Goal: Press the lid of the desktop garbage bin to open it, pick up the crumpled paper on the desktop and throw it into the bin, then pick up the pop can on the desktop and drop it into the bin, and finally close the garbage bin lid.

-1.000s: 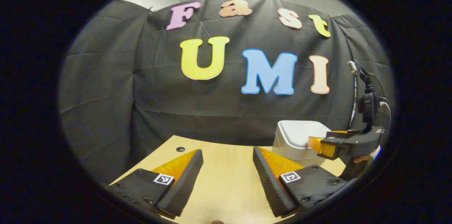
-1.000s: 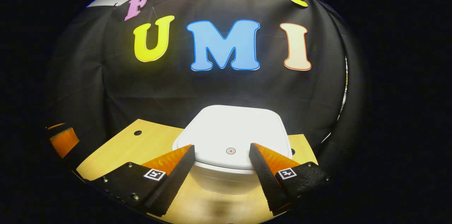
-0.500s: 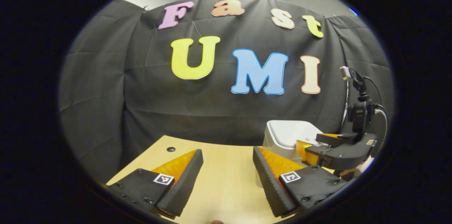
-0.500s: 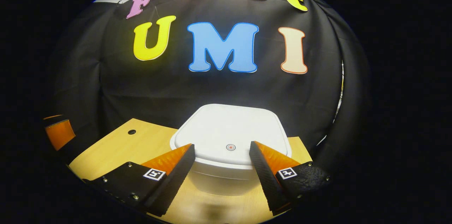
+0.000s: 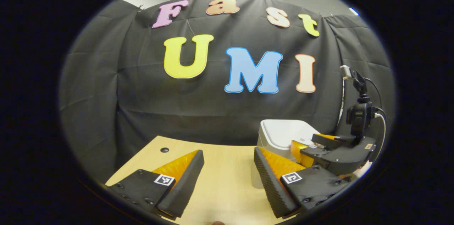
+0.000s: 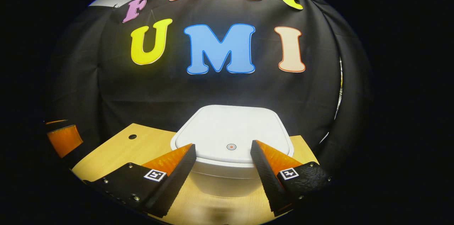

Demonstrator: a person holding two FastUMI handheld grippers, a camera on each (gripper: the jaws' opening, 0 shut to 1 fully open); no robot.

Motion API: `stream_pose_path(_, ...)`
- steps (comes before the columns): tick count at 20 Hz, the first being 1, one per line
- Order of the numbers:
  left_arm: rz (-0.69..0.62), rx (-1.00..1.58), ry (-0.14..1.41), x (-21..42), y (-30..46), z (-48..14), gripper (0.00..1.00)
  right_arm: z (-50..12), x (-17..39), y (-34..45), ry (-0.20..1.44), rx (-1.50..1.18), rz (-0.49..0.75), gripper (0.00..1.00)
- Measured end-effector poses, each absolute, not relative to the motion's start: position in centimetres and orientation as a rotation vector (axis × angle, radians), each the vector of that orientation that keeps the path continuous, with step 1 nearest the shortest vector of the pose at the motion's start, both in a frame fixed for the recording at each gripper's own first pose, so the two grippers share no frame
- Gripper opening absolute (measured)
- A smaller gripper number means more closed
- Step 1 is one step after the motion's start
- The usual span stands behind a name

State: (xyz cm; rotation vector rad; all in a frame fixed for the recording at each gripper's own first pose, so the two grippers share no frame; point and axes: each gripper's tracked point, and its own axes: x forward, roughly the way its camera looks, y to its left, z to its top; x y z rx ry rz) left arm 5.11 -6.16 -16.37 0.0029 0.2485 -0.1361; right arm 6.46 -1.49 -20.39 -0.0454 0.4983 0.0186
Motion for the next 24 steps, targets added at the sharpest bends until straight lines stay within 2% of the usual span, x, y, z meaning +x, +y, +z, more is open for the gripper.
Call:
stream_pose_path(8,-0.155,0.009,0.246,5.7,-6.2,-16.3,0.96,-19.4,6.5,-1.7,0.472,0.023,0.053,0.99)
stream_pose_path(11,-0.161,0.012,0.236,5.8,-6.2,-16.0,0.96,-18.1,5.8,-2.6,0.452,0.114,0.022,0.99)
stream_pose_path(16,-0.192,0.008,0.216,6.1,-7.4,-15.2,0.94,-13.7,4.2,-5.1,0.349,0.107,-0.014,0.99)
stream_pose_path(22,-0.298,-0.001,0.194,6.2,-11.7,-14.2,0.96,-11.0,0.4,-7.9,0.289,0.129,-0.104,0.98)
stream_pose_path(23,-0.322,0.002,0.192,6.2,-12.6,-14.1,0.94,-10.7,-0.2,-8.4,0.279,0.134,-0.123,0.98)
stream_pose_path(24,-0.345,0.007,0.19,6.2,-13.5,-14.1,0.96,-10.6,-0.8,-8.9,0.276,0.13,-0.142,0.98)
